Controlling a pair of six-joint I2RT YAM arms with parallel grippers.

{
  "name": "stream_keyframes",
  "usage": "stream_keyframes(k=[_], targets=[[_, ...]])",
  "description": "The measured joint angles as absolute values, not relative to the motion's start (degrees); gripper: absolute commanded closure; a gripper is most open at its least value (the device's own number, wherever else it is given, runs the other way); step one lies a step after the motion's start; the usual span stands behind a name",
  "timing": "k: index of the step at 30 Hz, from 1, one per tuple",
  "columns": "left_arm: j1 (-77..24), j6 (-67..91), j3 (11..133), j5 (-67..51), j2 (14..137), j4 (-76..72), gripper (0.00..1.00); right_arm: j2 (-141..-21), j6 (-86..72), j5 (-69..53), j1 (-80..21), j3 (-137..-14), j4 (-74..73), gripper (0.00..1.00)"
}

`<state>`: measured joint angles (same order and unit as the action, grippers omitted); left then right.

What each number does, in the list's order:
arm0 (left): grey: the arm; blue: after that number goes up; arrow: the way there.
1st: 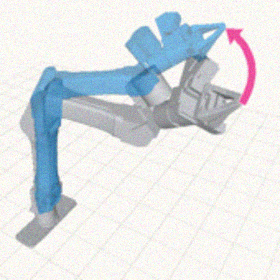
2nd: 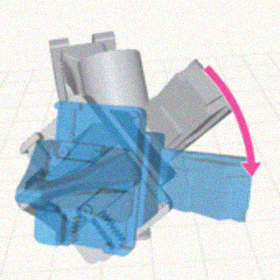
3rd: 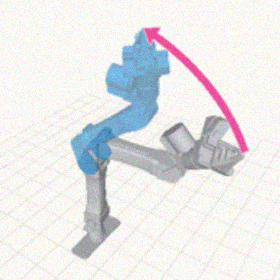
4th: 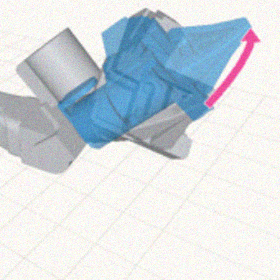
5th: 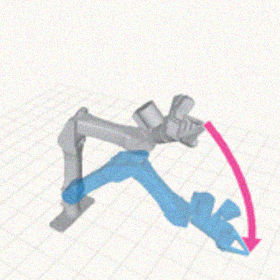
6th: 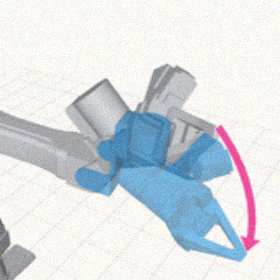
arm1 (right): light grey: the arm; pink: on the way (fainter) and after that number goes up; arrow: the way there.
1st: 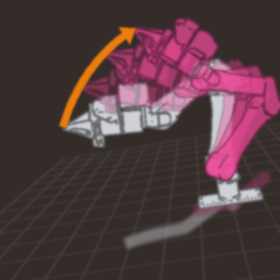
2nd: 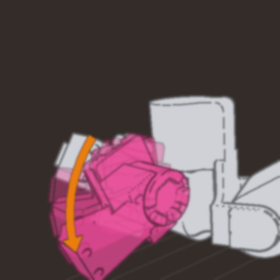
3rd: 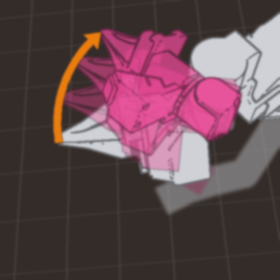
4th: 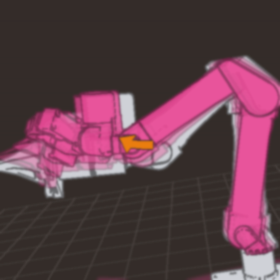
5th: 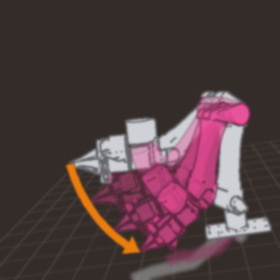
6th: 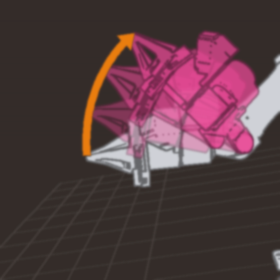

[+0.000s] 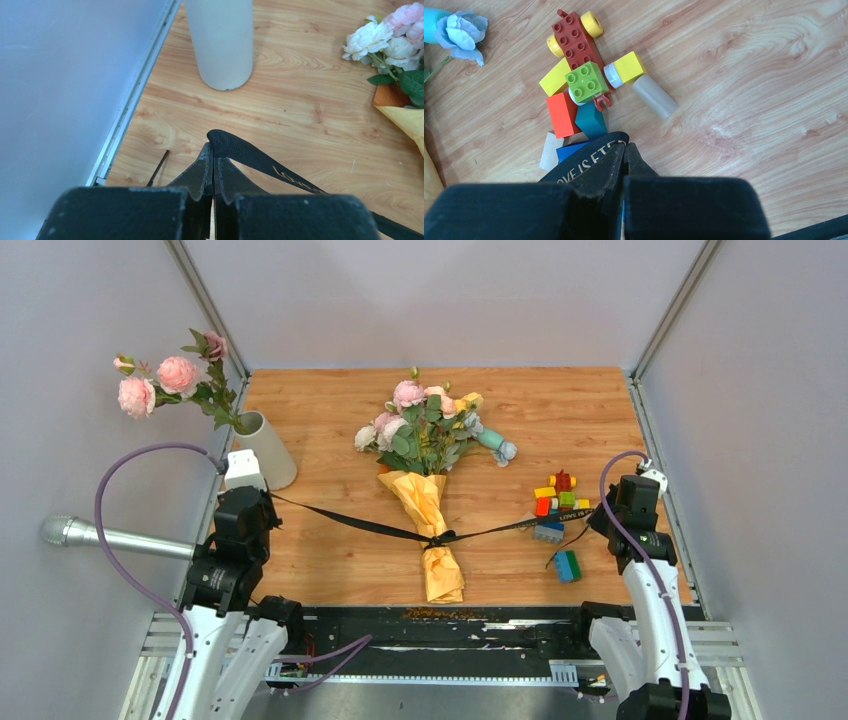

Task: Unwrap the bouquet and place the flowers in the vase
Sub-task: Untie the ribbon from the wrapping paper.

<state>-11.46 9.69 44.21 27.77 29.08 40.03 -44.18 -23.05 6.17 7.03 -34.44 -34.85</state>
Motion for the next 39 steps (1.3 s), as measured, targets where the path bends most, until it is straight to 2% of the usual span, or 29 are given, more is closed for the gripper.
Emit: stream_keyframes(k=[22,39], targets=[[-11.44,9.61,44.77,35.62,27.46,41.76,1.0,-45.78,-22.98,6.13,11.11,-36.16,-34.94,1.0],[-11.42,8.49,52.9,37.98,25.56,45.69,1.0,-46.04,-22.39,4.38,15.51,-39.88,-35.79,1.0]])
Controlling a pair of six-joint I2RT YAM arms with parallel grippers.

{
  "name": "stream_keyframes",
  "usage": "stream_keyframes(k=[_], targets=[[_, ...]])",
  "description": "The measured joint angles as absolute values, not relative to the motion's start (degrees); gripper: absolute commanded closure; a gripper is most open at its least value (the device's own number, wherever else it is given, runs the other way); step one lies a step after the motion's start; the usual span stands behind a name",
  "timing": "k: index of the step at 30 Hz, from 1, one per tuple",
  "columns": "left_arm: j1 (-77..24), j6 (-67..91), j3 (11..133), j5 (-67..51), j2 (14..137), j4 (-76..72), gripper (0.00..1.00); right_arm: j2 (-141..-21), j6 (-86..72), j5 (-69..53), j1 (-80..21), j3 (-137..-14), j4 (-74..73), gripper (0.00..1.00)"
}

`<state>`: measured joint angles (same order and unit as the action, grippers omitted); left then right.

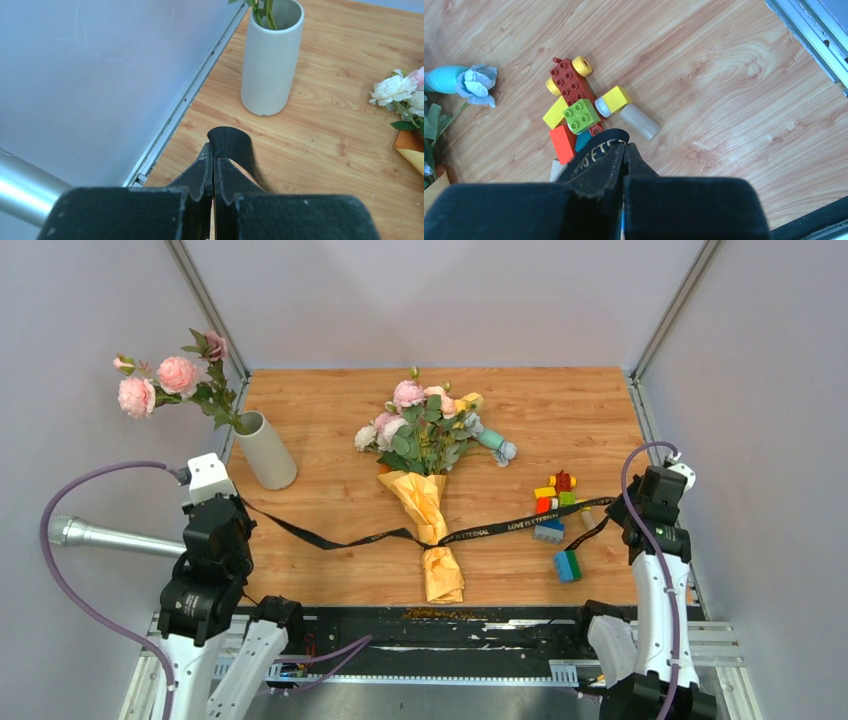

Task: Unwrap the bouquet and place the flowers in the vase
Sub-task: Untie the ribbon from the wrapping paper.

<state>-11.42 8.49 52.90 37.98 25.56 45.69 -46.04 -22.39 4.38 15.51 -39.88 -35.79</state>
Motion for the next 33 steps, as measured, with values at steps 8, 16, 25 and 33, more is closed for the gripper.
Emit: stream_keyframes(k=[8,16,25,33], targets=[[-11.42,7.31,56.01,39.13,24.71,47.07,0.84,-44.38,-22.33,4.32,15.97,-41.36,-37.39,0.65],[-11.42,6.92,55.77,35.77,24.73,49.43,0.04,-44.05,-22.09,4.91,16.21,-41.34,-38.0,0.03],[-11.35,6.83,56.6,22.04,29.19,52.49,0.04,-39.68,-19.35,-6.7,16.21,-41.36,-39.09,0.17],[-11.35,7.64,57.71,5.78,31.14,50.7,0.09,-37.3,-17.91,-25.67,11.25,-39.62,-34.46,0.26]])
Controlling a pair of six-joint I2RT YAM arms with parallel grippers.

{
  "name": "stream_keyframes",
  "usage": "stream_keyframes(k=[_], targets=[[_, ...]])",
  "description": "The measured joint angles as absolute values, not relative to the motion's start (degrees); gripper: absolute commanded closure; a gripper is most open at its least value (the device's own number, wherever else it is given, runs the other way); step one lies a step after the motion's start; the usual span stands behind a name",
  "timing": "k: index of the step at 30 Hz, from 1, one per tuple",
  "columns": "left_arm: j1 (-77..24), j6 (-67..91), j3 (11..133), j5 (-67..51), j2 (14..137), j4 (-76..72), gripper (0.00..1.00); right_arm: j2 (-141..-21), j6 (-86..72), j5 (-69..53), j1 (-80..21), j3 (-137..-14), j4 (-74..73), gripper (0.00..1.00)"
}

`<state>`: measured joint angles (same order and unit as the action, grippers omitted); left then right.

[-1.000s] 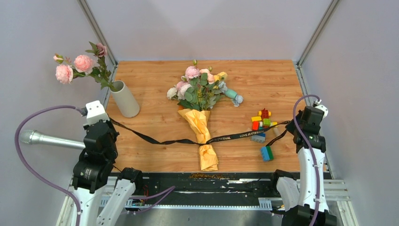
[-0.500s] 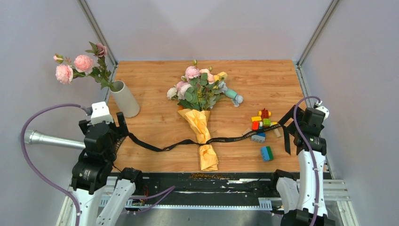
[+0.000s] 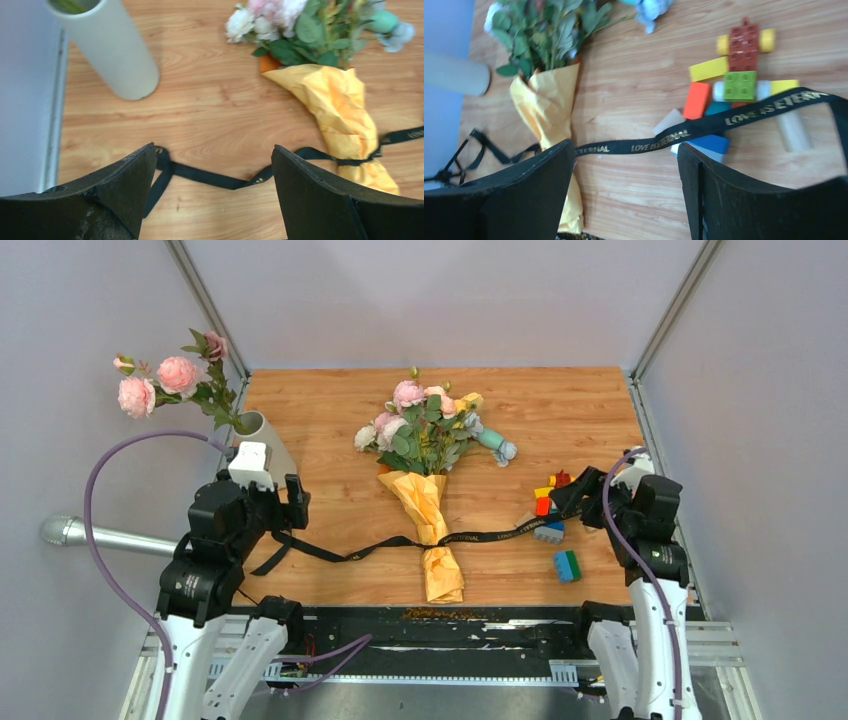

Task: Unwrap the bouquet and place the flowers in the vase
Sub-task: Untie the ribbon from the wrapping paper.

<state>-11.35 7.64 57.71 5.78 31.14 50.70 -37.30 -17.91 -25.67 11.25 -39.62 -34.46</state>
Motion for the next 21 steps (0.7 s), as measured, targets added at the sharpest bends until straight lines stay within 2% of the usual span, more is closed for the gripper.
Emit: stream_keyframes(k=[4,6,10,16,21], targets=[[-11.35,9.72,57.21,-1.78,33.21,47.4,0.1,-37.56,-18.13,-27.35,3.55,-37.52,-32.05,0.32],[-11.42,11.0,55.83,-4.51,33.93,45.67,0.1,-37.93,-18.72,-26.98,-2.5,-36.18,-30.24,0.38],[-13.28,14.85,51.77,-7.46,34.09,43.18,0.1,-39.46,-20.99,-23.22,-14.81,-33.1,-25.58,0.42],[-23.35,22.11,44.75,-7.29,33.78,37.17,0.1,-44.07,-25.45,-15.09,-30.87,-28.91,-18.7,0.43],[-33.58,28.82,37.76,-5.34,35.35,29.89,0.1,-49.54,-29.43,-10.72,-40.18,-26.65,-13.32,0.43]])
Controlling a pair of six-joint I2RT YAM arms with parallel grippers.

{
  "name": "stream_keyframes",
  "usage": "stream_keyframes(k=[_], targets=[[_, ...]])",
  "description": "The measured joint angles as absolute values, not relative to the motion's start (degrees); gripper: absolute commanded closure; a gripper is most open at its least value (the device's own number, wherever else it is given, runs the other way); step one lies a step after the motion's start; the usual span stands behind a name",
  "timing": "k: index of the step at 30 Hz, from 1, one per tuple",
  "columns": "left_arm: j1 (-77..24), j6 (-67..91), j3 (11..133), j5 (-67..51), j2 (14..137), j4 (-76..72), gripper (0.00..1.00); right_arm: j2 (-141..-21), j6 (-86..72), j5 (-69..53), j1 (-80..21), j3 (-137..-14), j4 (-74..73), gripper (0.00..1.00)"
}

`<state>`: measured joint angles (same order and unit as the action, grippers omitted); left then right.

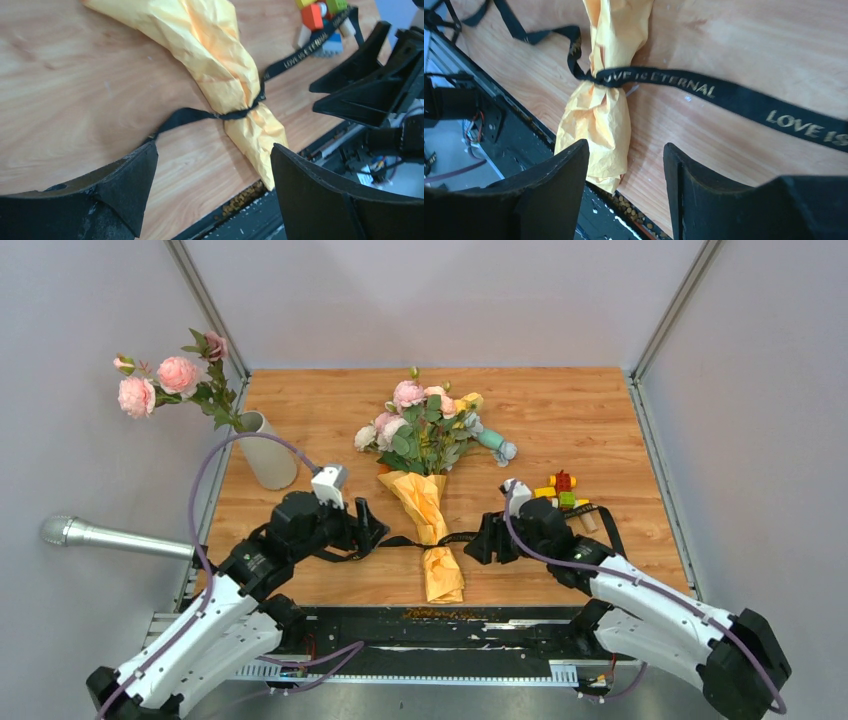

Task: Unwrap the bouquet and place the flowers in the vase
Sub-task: Untie the ribbon from the wrapping paper.

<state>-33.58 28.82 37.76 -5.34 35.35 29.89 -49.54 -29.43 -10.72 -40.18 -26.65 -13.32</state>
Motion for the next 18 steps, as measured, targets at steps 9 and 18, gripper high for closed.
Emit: stream_keyframes(k=[9,18], targets=[[-48.07,40.49,24.69,-0.19,40.07,15.14,0.1,-58.08,-35.83,-6.48,-50.68,-21.98,-5.65,0.48],[-53.06,48.53,16.56,1.5,45.8,1.93,0.17,-62.54,-40.27,-5.34,-55.29,-19.29,2.09,0.63]])
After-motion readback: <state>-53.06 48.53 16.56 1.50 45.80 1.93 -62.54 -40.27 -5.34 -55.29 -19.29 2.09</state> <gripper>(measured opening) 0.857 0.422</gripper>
